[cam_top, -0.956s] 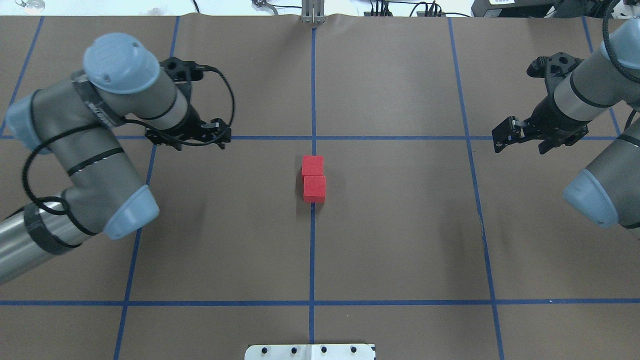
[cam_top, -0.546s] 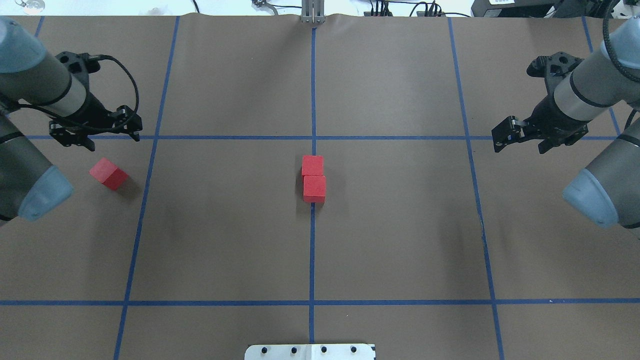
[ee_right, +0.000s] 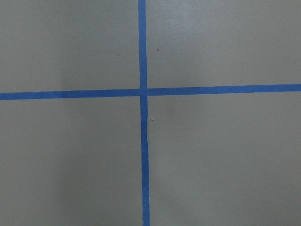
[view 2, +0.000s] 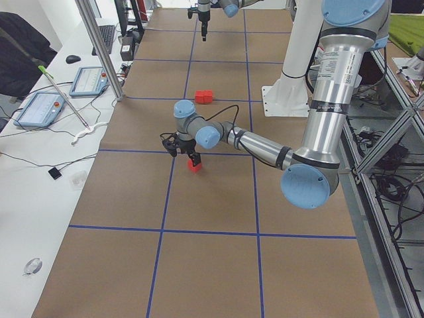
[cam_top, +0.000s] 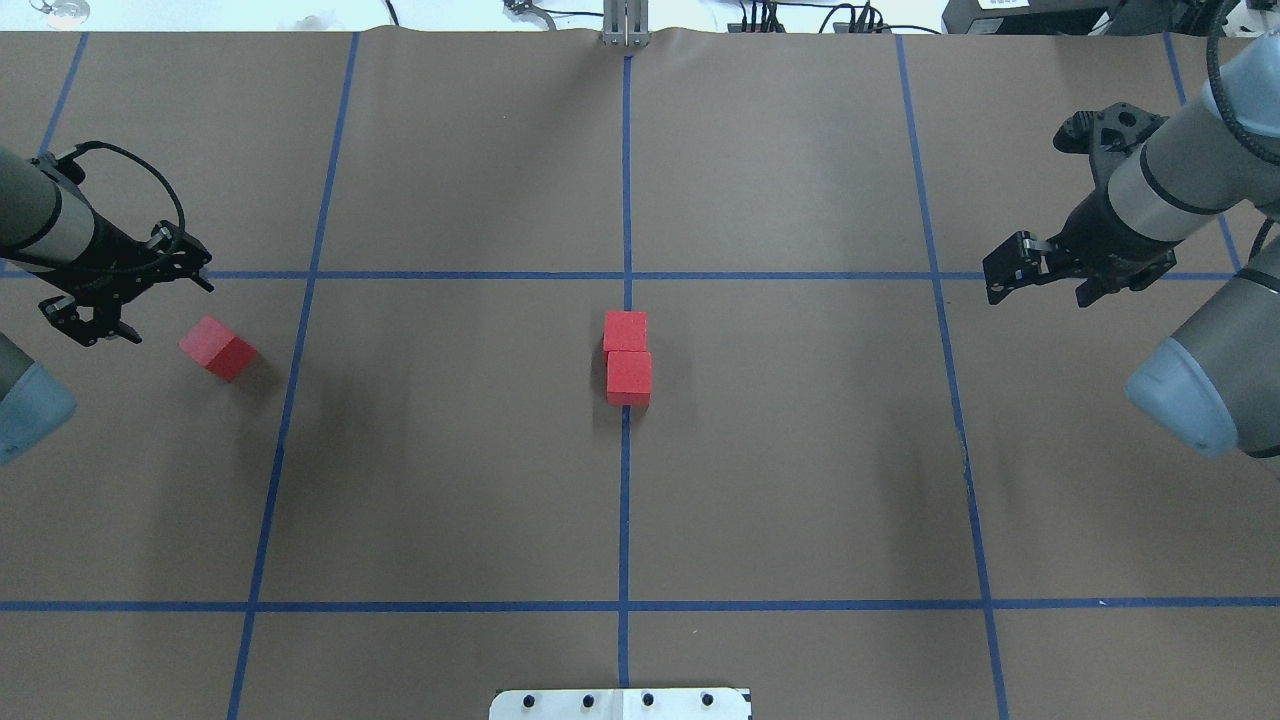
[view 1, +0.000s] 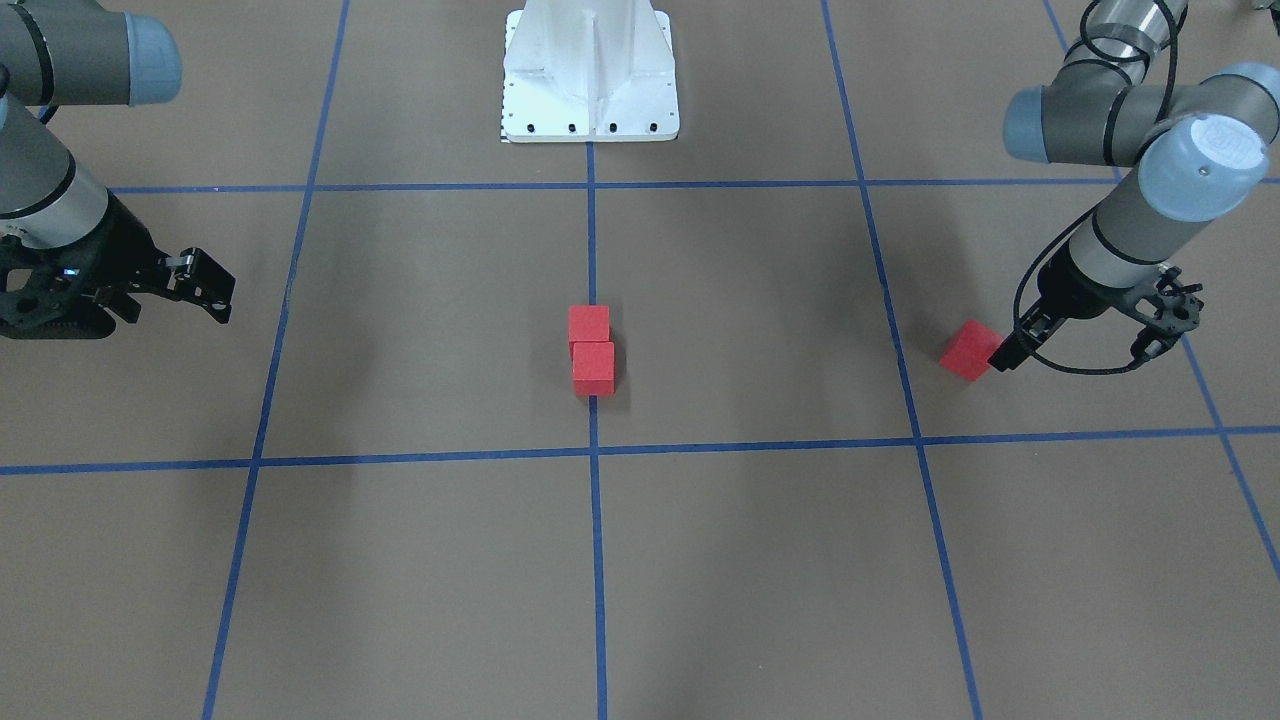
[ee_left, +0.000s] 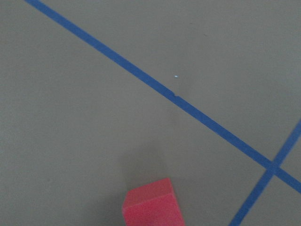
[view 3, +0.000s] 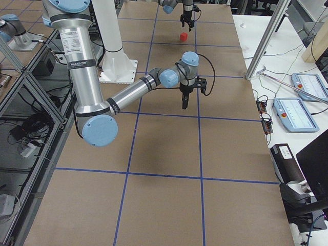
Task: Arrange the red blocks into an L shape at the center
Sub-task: 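Move the left gripper back toward the last red cube near the table edge, then grasp the last red cube with the left gripper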
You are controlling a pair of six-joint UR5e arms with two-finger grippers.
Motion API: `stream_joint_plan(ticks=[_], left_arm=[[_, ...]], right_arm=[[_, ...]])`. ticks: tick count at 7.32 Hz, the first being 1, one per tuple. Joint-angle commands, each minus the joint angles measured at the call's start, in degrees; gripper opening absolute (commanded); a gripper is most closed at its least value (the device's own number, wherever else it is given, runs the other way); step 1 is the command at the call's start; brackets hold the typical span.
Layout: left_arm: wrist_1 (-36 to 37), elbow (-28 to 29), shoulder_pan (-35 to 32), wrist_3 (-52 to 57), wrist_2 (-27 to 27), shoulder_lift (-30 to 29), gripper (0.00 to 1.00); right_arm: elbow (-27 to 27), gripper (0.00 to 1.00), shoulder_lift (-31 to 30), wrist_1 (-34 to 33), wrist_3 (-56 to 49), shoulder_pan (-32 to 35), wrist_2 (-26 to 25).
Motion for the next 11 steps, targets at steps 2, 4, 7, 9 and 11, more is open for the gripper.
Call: stream_joint_plan(ticks=[2, 4, 7, 9, 11], left_arm=[[-4.52, 4.87, 0.31, -6.64, 0.15, -1.87, 0.99], [-4.52, 4.45, 0.92, -7.26, 0.33, -1.17, 0.99], [-4.61, 4.27, 3.21, -8.93, 0.41, -1.0, 0.94], [-4.52, 4.18, 3.3, -9.02, 0.24, -0.47, 0.2], [-4.69, 4.01, 3.21, -7.88, -0.63, -0.3, 0.0]], right_arm=[[0.51, 1.0, 0.1, 0.0, 0.35, 0.0, 0.0], [1.03, 1.0, 0.1, 0.0, 0.35, 0.0, 0.0], [2.0, 1.0, 0.01, 0.0, 1.66, 0.0, 0.0], [1.92, 1.0, 0.01, 0.0, 2.01, 0.0, 0.0], [1.74, 1.0, 0.01, 0.0, 2.02, -0.09, 0.0]])
